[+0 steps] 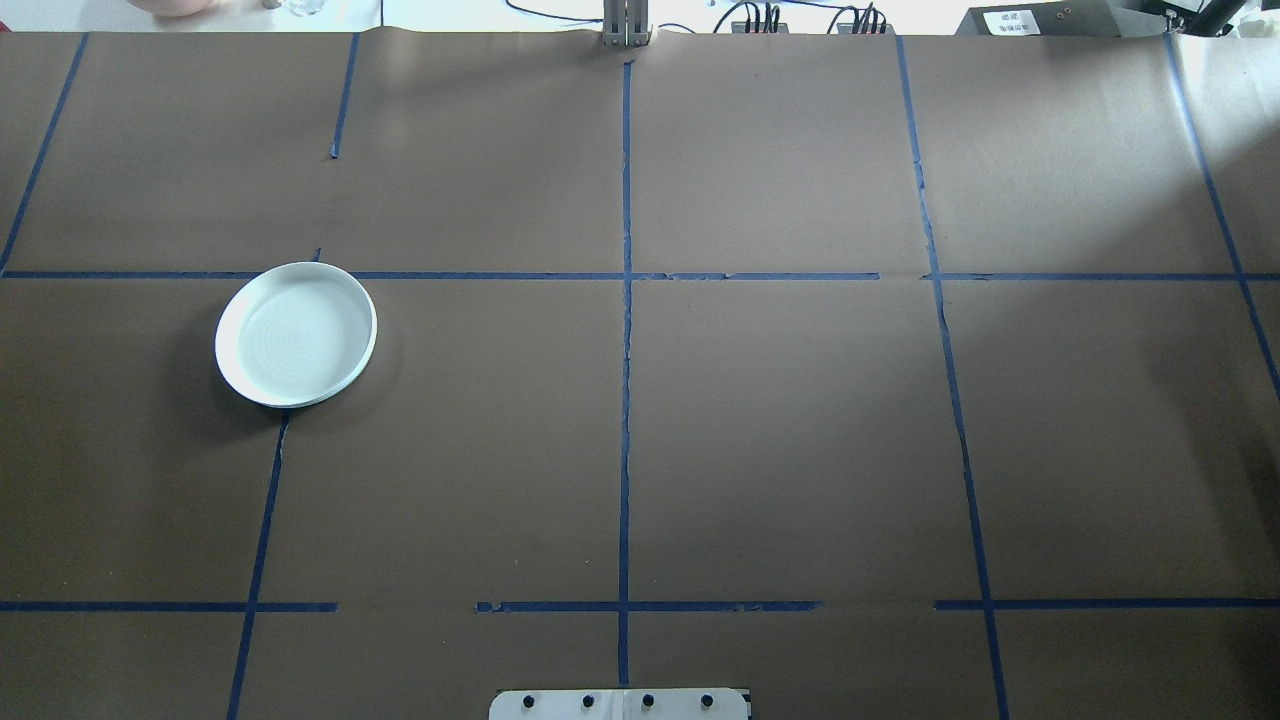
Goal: Stack plate in center
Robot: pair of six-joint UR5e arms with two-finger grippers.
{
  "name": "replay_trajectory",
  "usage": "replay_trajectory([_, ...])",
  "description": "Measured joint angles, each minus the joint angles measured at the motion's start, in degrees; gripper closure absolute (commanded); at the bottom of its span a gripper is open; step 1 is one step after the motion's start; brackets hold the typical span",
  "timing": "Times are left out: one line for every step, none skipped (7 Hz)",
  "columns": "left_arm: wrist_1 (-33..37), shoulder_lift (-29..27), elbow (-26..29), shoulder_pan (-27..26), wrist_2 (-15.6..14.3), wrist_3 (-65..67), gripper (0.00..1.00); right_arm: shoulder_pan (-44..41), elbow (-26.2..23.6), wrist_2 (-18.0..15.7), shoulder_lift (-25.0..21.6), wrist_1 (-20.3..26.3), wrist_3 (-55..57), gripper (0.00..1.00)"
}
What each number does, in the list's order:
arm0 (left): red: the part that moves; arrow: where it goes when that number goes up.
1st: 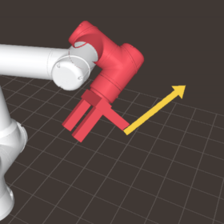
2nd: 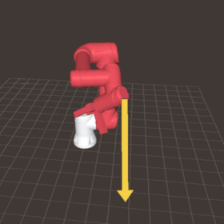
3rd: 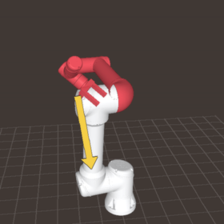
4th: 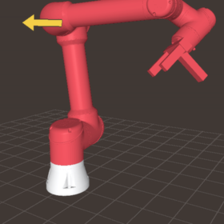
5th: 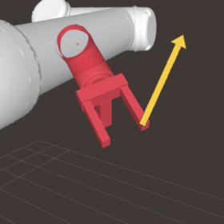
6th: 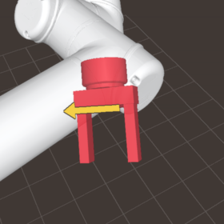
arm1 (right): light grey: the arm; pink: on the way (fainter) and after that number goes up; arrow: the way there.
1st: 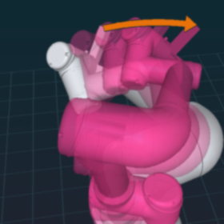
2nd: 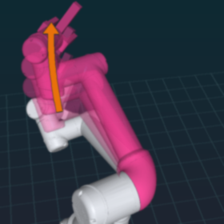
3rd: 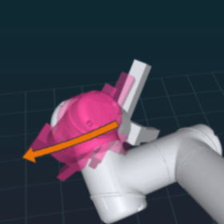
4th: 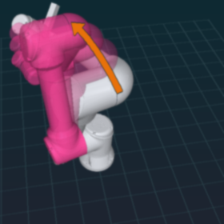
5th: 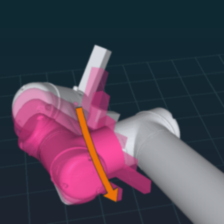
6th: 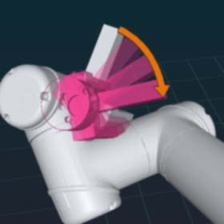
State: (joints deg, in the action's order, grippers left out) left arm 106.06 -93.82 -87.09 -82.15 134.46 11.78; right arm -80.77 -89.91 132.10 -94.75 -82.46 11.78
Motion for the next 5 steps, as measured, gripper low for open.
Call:
replay_trajectory([-6.0, 0.8, 0.0, -4.4, 0.0, -8.1, 0.00, 0.0, 0.0, 0.0, 0.0, 0.0, 0.0, 0.00])
replay_trajectory([-11.5, 1.3, 0.0, -7.9, -0.1, -13.6, 0.00, 0.0, 0.0, 0.0, 0.0, 0.0, 0.0, 0.00])
replay_trajectory([-14.7, 1.5, -0.2, -9.8, 0.1, -15.9, 0.00, 0.0, 0.0, 0.0, 0.0, 0.0, 0.0, 0.00])
replay_trajectory([-15.9, 1.5, -0.2, -10.6, 2.2, -16.6, 0.00, 0.0, 0.0, 0.0, 0.0, 0.0, 0.0, 0.00])
replay_trajectory([-16.1, 1.7, 0.0, -10.8, 5.9, -16.9, 0.00, 0.0, 0.0, 0.0, 0.0, 0.0, 0.0, 0.00])
